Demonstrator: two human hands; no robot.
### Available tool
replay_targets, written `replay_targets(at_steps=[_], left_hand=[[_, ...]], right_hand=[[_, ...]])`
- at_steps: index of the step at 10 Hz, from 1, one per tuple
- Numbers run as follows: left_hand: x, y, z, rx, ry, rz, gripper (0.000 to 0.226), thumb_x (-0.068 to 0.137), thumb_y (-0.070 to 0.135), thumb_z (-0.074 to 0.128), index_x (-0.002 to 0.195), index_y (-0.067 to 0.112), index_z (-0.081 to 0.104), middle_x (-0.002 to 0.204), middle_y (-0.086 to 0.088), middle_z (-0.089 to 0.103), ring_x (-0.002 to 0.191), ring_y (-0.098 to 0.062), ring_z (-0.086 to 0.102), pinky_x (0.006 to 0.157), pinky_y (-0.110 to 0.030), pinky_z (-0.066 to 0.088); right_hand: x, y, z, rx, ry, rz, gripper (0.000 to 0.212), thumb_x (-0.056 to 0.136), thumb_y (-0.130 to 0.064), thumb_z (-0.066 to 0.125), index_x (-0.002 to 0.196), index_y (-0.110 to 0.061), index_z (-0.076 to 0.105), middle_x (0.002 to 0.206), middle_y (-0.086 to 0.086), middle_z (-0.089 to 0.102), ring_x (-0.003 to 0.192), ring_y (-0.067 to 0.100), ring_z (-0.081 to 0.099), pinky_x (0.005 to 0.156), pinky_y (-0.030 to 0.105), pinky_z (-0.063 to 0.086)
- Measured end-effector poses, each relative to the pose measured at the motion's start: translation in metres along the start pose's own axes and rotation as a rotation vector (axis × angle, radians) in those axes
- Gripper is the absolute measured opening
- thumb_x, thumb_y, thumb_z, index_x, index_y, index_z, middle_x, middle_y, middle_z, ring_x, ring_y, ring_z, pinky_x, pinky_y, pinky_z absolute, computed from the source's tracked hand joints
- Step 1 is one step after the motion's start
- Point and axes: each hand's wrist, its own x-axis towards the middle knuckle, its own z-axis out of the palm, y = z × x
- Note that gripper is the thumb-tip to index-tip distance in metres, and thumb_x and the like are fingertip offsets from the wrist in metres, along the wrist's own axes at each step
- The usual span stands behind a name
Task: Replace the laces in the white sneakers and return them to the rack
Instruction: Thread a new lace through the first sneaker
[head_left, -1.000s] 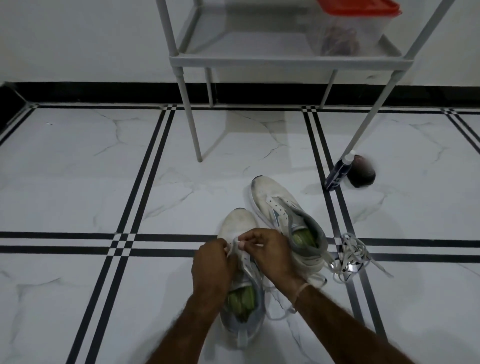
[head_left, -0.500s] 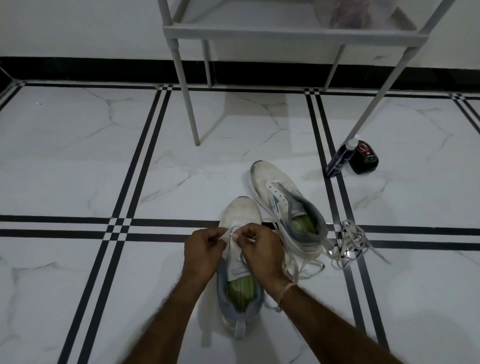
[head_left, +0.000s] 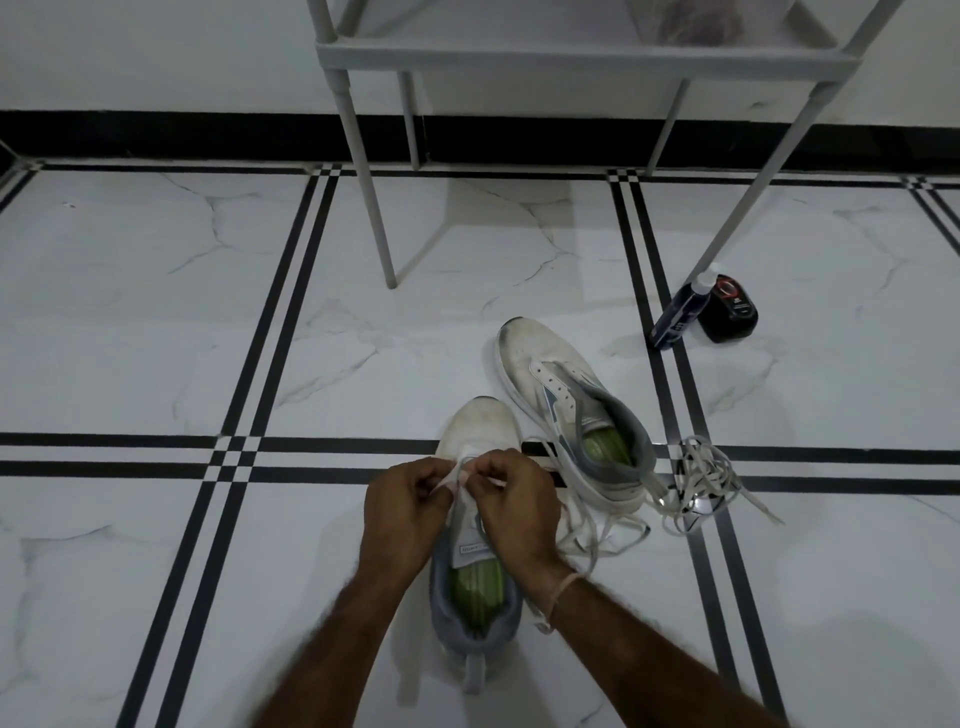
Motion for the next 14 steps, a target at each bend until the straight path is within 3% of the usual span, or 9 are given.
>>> replay_targets(at_steps=[4, 6, 8, 9, 10, 11, 12, 13, 14], left_hand=[[0.007, 0.001, 0.009, -0.352, 0.050, -0.347, 0.012, 0.087, 0.022, 0.078, 0.077, 0.016, 0.074, 0.069, -0.006, 0.069, 0.063, -0.020, 0.061, 0.060, -0.037, 0.055], [0.061, 0.020, -0.042, -1.177, 0.341, -0.526, 0.019, 0.105, 0.004, 0.041, 0.091, 0.012, 0.050, 0.076, -0.004, 0.060, 0.060, -0.014, 0.057, 0.064, -0.033, 0.058], [0.036, -0.019, -0.032, 0.306, -0.079, 0.335, 0.014, 0.089, 0.034, 0.075, 0.085, 0.024, 0.066, 0.073, 0.010, 0.056, 0.068, -0.008, 0.055, 0.062, -0.027, 0.046], [0.032, -0.025, -0.023, 0.046, -0.061, 0.127, 0.029, 0.094, 0.021, 0.068, 0.067, 0.026, 0.063, 0.064, 0.011, 0.064, 0.066, -0.010, 0.061, 0.060, -0.019, 0.042], [0.046, 0.004, -0.053, -1.255, 0.201, -0.464, 0.031, 0.104, 0.009, 0.045, 0.078, 0.021, 0.056, 0.061, 0.006, 0.062, 0.059, -0.010, 0.058, 0.065, -0.026, 0.054], [0.050, 0.026, -0.068, -1.038, 0.298, -0.367, 0.021, 0.106, 0.018, 0.044, 0.086, 0.024, 0.047, 0.062, 0.006, 0.048, 0.047, -0.007, 0.044, 0.046, -0.020, 0.044], [0.031, 0.011, -0.043, 0.316, 0.036, 0.142, 0.025, 0.090, 0.052, 0.068, 0.096, 0.032, 0.055, 0.077, 0.011, 0.061, 0.065, -0.008, 0.058, 0.057, -0.026, 0.043], [0.026, -0.006, -0.016, 0.607, -0.111, 0.156, 0.031, 0.088, 0.058, 0.065, 0.086, 0.027, 0.068, 0.082, 0.010, 0.065, 0.079, -0.011, 0.062, 0.062, -0.027, 0.037], [0.033, -0.001, -0.029, -0.627, 0.006, -0.372, 0.024, 0.103, 0.032, 0.056, 0.083, 0.020, 0.064, 0.094, -0.001, 0.073, 0.085, -0.015, 0.066, 0.053, -0.021, 0.041]], right_hand=[[0.005, -0.003, 0.005, 0.074, 0.008, 0.150, 0.024, 0.079, -0.023, 0.083, 0.075, -0.030, 0.060, 0.078, -0.013, 0.071, 0.077, 0.004, 0.068, 0.075, 0.043, 0.057], [0.014, 0.007, -0.012, -0.015, -0.145, 0.068, 0.019, 0.081, -0.020, 0.081, 0.075, -0.029, 0.065, 0.075, -0.016, 0.072, 0.074, 0.003, 0.069, 0.071, 0.035, 0.058], [0.022, 0.005, -0.015, -0.081, -0.208, 0.079, 0.018, 0.082, -0.020, 0.079, 0.077, -0.030, 0.065, 0.074, -0.017, 0.072, 0.070, 0.002, 0.068, 0.069, 0.035, 0.058], [0.024, 0.004, -0.015, -0.103, -0.214, 0.078, 0.015, 0.082, -0.019, 0.076, 0.080, -0.029, 0.066, 0.075, -0.020, 0.071, 0.074, 0.003, 0.068, 0.071, 0.038, 0.059], [0.023, 0.006, -0.017, -0.134, -0.209, 0.084, 0.014, 0.083, -0.018, 0.075, 0.079, -0.029, 0.067, 0.075, -0.021, 0.071, 0.077, 0.002, 0.068, 0.073, 0.035, 0.058], [0.022, 0.008, -0.017, -0.165, -0.204, 0.078, 0.020, 0.083, -0.017, 0.074, 0.077, -0.034, 0.064, 0.074, -0.021, 0.070, 0.075, 0.002, 0.067, 0.072, 0.036, 0.058], [0.022, 0.004, -0.015, -0.200, -0.220, 0.066, 0.020, 0.083, -0.017, 0.070, 0.076, -0.034, 0.063, 0.077, -0.018, 0.071, 0.075, 0.002, 0.066, 0.070, 0.037, 0.057], [0.022, 0.004, -0.015, -0.200, -0.219, 0.065, 0.022, 0.084, -0.016, 0.069, 0.075, -0.034, 0.062, 0.077, -0.017, 0.071, 0.076, 0.004, 0.067, 0.071, 0.037, 0.057], [0.021, 0.007, -0.017, -0.187, -0.208, 0.060, 0.025, 0.085, -0.012, 0.070, 0.075, -0.034, 0.063, 0.077, -0.018, 0.071, 0.077, 0.003, 0.068, 0.071, 0.037, 0.058]])
